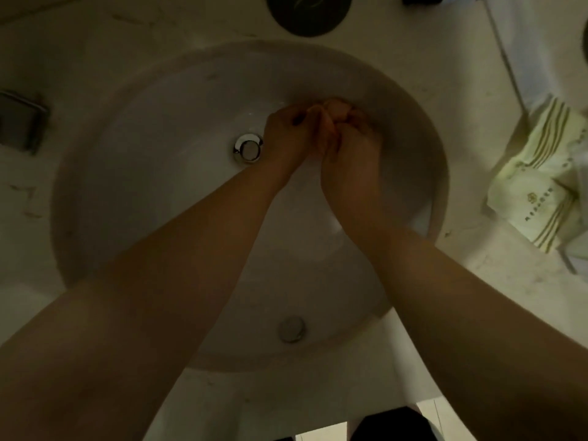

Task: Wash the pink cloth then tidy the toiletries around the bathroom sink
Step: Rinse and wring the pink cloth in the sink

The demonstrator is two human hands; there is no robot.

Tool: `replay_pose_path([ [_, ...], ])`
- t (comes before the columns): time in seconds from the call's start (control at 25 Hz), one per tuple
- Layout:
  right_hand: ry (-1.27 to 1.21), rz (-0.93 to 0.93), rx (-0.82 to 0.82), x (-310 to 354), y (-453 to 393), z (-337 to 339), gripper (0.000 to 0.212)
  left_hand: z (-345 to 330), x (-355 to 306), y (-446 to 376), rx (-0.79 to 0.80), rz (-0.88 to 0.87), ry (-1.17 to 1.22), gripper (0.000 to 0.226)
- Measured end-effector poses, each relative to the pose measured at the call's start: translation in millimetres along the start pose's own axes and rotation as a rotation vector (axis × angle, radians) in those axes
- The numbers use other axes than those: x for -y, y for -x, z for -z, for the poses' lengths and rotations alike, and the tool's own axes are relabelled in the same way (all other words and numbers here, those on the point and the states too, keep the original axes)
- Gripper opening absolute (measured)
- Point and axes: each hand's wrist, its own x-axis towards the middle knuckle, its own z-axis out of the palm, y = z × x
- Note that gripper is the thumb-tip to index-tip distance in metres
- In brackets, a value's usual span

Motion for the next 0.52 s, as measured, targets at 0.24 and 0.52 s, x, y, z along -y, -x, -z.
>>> replay_pose_path([
  [0.24, -0.201, 0.084, 0.282, 22.8, -25.6, -21.9, 0.024, 42.1, 21.9, -8.9, -0.219, 0.081, -0.022, 0.021],
  [0.52, -0.022, 0.11, 0.218, 9.7, -14.0, -7.2, 0.029, 21.2, 12.2, -6.4, -0.187, 0.059, 0.09, 0.017],
])
